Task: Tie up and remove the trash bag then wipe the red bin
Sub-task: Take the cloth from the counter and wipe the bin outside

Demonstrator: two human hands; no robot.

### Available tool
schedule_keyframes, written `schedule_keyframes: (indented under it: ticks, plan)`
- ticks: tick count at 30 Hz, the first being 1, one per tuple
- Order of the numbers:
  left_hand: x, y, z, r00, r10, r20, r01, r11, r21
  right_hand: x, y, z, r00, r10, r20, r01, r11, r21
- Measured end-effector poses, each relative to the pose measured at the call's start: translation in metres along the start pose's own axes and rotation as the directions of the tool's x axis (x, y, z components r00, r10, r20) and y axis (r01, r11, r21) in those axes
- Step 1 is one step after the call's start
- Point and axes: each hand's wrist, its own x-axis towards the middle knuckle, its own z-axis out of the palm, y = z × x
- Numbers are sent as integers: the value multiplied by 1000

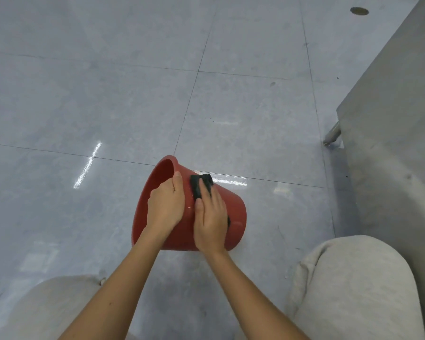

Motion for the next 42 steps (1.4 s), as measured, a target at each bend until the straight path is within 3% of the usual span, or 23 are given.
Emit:
schedule_keyframes:
  ticks: [2,5,8,10,12,16,20,22,24,28,31,34,35,36,37,39,40,42]
  plan:
    - [9,2,-3,999,-25,25,26,999,-28,8,16,-7,999,31,-17,-31,999,-21]
    - [8,-8,-11,994,21,108,4,975,-224,27,42,-10,971,217,-99,-221,975,-31]
    - [-22,-37,-11,970,229,78,-220,970,-106,46,67,-13,838,542,-64,-541,840,36]
    - [-42,-50,-6,939,336,74,-335,942,-36,49,74,-16,745,666,-37,-661,745,84]
    - [-45,-50,-3,933,356,43,-356,934,-23,45,64,-13,775,628,-70,-617,776,130]
    - [-30,-36,-2,956,291,-39,-291,957,23,28,10,-4,958,252,-138,-240,966,100]
    - [-32,-38,5,957,289,-32,-291,956,-44,32,-16,-11,998,-39,-51,42,997,62]
    - [-31,-40,5,958,286,-26,-288,954,-79,50,-15,-15,1000,-16,0,16,998,60]
    - [-29,-39,4,956,293,-18,-293,953,-76,73,-6,-17,987,139,80,-144,988,59]
    - [-30,-33,3,964,263,-30,-265,963,-50,87,34,-26,885,438,160,-442,897,-10]
    - [-29,-29,3,980,200,-26,-200,980,-14,66,61,-29,765,644,17,-643,765,-36]
    - [-26,-20,7,981,195,4,-195,980,49,50,59,-24,538,833,-132,-836,547,49]
    - [-25,-16,9,981,195,9,-195,979,55,46,48,-19,532,829,-174,-833,549,70]
    - [-23,-14,10,982,188,10,-188,980,60,41,33,-13,596,773,-219,-781,621,69]
    - [-21,-13,10,985,175,8,-175,983,60,36,17,-8,708,659,-252,-671,740,50]
    - [-17,-15,8,988,153,-12,-152,988,36,27,-8,-1,923,328,-203,-332,943,15]
    - [-15,-18,7,989,149,-26,-148,989,18,25,-14,0,979,163,-124,-164,986,5]
    - [-13,-24,4,989,140,-46,-141,990,-15,31,-7,-3,998,-51,31,53,998,-47]
